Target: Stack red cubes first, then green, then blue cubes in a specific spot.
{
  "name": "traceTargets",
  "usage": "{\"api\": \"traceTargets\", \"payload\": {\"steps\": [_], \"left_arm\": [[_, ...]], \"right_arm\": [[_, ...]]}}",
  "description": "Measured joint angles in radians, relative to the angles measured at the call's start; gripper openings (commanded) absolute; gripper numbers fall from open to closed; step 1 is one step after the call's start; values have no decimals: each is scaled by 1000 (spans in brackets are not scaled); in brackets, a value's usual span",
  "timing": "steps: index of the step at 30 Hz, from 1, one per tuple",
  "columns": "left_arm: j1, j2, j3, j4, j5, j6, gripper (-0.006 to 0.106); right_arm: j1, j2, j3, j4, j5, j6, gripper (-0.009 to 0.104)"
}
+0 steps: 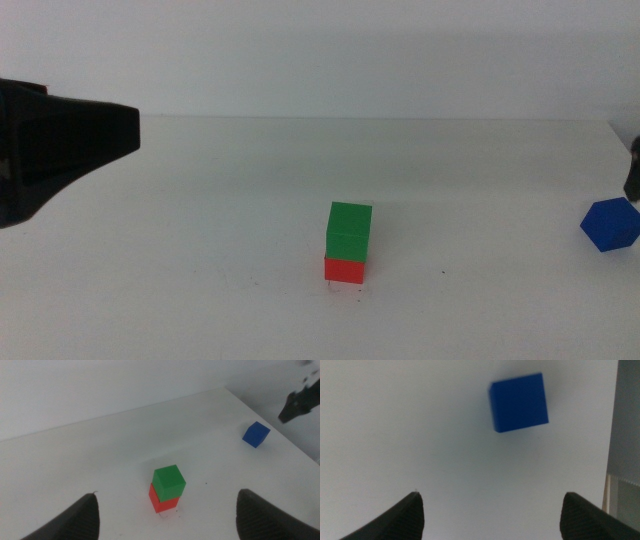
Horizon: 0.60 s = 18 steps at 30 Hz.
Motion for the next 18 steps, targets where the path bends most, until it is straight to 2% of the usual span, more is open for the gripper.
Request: {"api": "traceTargets", "payload": {"steps": [9,18], "left_arm": [[0,0,0,0,-4,-2,94],[0,0,0,2,-4,-2,94]], "right_arm": [[-42,190,-12,-13,-178,-112,93],[-42,300,-12,-13,-265,-135,92]]}}
